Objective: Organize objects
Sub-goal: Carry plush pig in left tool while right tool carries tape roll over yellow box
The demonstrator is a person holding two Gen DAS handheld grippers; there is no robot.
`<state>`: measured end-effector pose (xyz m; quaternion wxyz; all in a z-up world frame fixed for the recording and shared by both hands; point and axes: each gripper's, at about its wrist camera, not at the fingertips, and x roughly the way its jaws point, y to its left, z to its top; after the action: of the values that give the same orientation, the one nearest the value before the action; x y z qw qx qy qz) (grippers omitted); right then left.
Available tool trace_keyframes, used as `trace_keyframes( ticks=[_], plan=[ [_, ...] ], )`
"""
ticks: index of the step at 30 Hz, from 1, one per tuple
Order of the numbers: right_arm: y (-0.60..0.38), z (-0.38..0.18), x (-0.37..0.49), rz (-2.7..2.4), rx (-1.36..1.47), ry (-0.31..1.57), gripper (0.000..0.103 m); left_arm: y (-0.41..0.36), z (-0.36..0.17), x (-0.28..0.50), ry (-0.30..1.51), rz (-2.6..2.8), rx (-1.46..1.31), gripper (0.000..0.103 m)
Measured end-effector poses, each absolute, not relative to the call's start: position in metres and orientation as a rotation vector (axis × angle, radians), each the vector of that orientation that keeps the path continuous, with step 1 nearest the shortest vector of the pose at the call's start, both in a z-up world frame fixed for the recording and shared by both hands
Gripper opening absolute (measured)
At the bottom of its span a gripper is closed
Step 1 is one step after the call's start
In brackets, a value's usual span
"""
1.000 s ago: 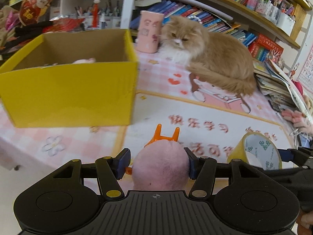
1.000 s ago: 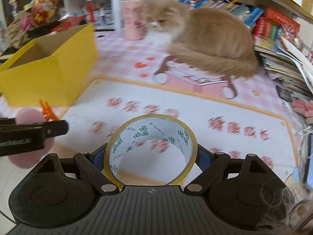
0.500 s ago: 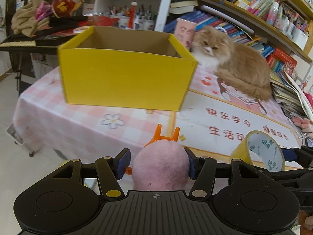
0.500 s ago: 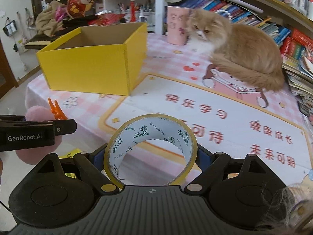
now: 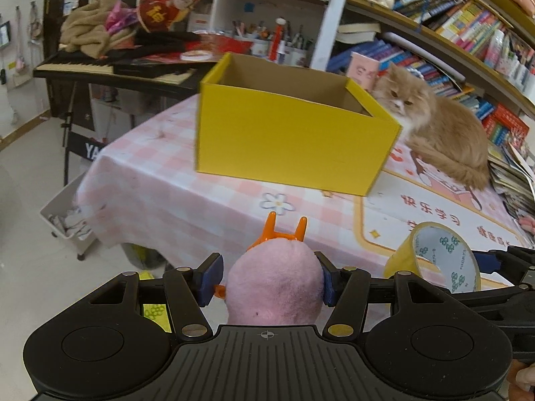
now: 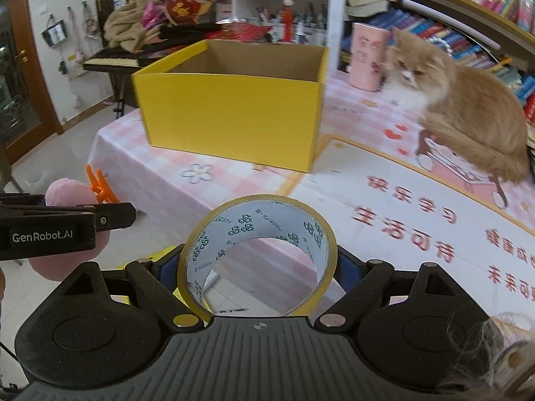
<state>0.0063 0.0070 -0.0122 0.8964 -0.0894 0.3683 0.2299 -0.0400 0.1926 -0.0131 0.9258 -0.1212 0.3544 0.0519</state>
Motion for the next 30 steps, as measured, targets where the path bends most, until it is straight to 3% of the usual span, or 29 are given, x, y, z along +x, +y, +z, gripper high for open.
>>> trace_keyframes(
  ticks=[20,30],
  plan=[
    [0.058,0.012,0.014,0.55,-0.232,0.719,0.087,0.233,0.016,-0.035,0.592,0.11,-0.289,0.057],
    [0.052,0.072,0.081,0.498,-0.19,0.506,0.087,0.242,0.072,0.037,0.388,0.124,-0.338,0.057]
  ],
)
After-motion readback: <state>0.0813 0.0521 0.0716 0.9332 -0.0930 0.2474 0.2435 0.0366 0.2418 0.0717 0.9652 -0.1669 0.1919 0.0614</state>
